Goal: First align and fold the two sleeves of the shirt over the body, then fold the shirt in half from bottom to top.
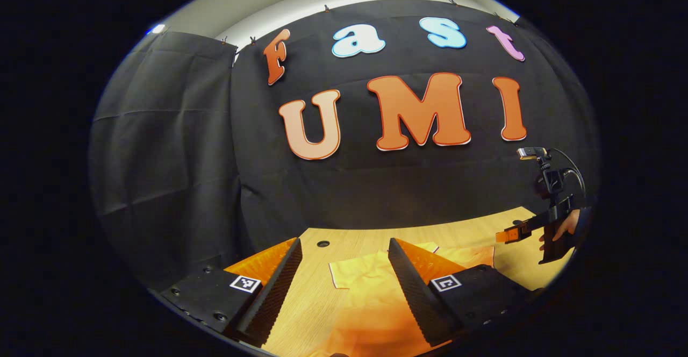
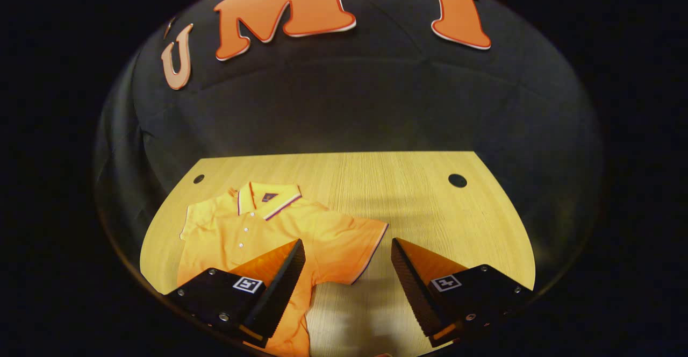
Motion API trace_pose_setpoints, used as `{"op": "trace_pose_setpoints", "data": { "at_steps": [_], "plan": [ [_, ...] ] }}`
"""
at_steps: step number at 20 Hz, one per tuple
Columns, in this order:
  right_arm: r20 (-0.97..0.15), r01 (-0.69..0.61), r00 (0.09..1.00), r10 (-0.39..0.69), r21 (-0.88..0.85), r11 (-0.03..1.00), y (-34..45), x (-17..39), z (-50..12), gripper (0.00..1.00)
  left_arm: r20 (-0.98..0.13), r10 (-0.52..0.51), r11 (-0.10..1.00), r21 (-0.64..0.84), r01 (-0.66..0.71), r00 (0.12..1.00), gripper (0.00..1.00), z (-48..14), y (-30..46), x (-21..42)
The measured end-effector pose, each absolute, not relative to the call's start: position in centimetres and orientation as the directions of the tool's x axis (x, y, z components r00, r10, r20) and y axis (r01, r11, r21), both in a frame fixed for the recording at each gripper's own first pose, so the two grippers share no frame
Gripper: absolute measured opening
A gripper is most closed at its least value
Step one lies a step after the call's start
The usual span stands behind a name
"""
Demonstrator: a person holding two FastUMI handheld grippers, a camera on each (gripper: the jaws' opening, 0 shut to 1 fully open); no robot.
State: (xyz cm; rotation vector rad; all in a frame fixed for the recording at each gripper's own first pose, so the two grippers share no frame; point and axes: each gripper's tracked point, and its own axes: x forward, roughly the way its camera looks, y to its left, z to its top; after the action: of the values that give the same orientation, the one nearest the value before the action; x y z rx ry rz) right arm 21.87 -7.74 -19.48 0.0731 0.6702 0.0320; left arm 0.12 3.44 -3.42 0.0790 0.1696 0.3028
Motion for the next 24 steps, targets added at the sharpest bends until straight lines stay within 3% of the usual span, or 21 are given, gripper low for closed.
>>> {"op": "trace_pose_setpoints", "data": {
  "at_steps": [13, 14, 15, 21, 22, 23, 24],
  "plan": [
    [-0.906, 0.040, 0.413, 0.090, 0.117, 0.992, -8.9, 25.3, -28.0, 0.91, -0.265, 0.343, 0.939, 0.137, -0.317, 0.901, 0.99, -5.7, 3.4, -1.3],
    [-0.918, 0.046, 0.384, 0.096, 0.123, 0.991, -8.7, 25.5, -28.4, 0.82, -0.270, 0.342, 0.939, 0.135, -0.317, 0.900, 0.99, -5.7, 3.3, -1.4],
    [-0.930, 0.046, 0.355, 0.093, 0.117, 0.992, -8.7, 25.8, -29.0, 0.87, -0.278, 0.342, 0.939, 0.132, -0.316, 0.898, 0.99, -5.8, 3.2, -1.3],
    [-0.965, 0.035, 0.260, 0.021, 0.031, 0.999, -9.9, 27.3, -31.4, 0.84, -0.315, 0.348, 0.937, 0.130, -0.323, 0.883, 0.99, -6.6, 3.2, -1.8],
    [-0.969, 0.045, 0.245, 0.012, 0.023, 0.999, -9.9, 27.3, -32.1, 0.71, -0.322, 0.352, 0.936, 0.130, -0.328, 0.879, 0.99, -6.7, 3.2, -1.8],
    [-0.974, 0.048, 0.226, 0.016, 0.028, 0.998, -9.6, 27.2, -32.5, 0.71, -0.328, 0.357, 0.934, 0.129, -0.333, 0.875, 0.99, -6.7, 3.3, -1.8],
    [-0.978, 0.051, 0.209, 0.001, 0.012, 0.999, -9.6, 27.1, -32.3, 0.64, -0.330, 0.362, 0.932, 0.127, -0.339, 0.872, 0.99, -6.8, 3.3, -1.9]
  ]
}}
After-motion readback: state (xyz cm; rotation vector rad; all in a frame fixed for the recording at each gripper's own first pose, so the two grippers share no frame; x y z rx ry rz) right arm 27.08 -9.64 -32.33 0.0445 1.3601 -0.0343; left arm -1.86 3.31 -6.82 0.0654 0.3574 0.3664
